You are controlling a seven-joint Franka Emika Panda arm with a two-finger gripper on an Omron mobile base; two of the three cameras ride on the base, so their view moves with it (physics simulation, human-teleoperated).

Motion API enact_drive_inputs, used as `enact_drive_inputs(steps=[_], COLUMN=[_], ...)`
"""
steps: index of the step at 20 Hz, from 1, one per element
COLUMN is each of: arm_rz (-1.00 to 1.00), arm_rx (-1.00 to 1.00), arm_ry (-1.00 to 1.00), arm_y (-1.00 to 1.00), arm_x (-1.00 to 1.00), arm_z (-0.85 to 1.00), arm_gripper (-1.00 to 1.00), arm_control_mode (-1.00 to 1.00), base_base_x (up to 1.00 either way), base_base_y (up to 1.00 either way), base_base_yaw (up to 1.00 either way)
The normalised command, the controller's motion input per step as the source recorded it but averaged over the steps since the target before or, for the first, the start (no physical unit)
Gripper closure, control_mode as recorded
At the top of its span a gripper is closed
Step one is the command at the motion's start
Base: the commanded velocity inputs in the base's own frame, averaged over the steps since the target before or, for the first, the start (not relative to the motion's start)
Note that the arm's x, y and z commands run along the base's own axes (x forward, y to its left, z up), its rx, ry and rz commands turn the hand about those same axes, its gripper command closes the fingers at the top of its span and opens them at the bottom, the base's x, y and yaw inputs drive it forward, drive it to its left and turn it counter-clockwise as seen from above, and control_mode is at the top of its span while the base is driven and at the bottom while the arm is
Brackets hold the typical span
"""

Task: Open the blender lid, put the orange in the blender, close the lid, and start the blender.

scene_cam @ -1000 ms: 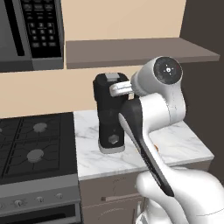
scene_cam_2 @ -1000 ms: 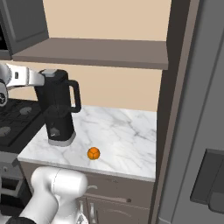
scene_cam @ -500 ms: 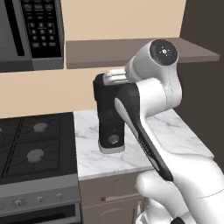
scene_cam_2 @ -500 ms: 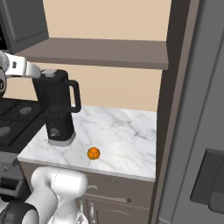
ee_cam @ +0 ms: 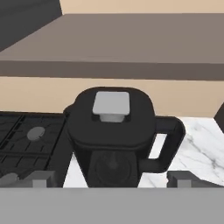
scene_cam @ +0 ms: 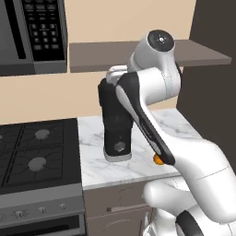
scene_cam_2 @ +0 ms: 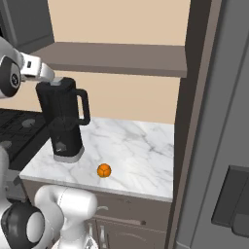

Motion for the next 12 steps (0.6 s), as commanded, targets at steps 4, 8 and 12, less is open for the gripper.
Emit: enact_drive_inputs(steps=[4,8,12], arm_rz=[0.00,0.00,0.00], arm_rx=[0.00,0.00,0.00], arm_ry=[0.02,0.00,0.00], arm_y=[0.00,0.00,-0.02], arm_x=[0.28,0.28,0.35], arm_z=[-0.17,-0.19,-0.14], arm_gripper=[-1.00,-1.00,-1.00], arm_control_mode=[-1.00,-1.00,-1.00], base_base_x=[0.00,0.00,0.00], base_base_y=[0.00,0.00,0.00], base_base_yaw=[0.00,0.00,0.00])
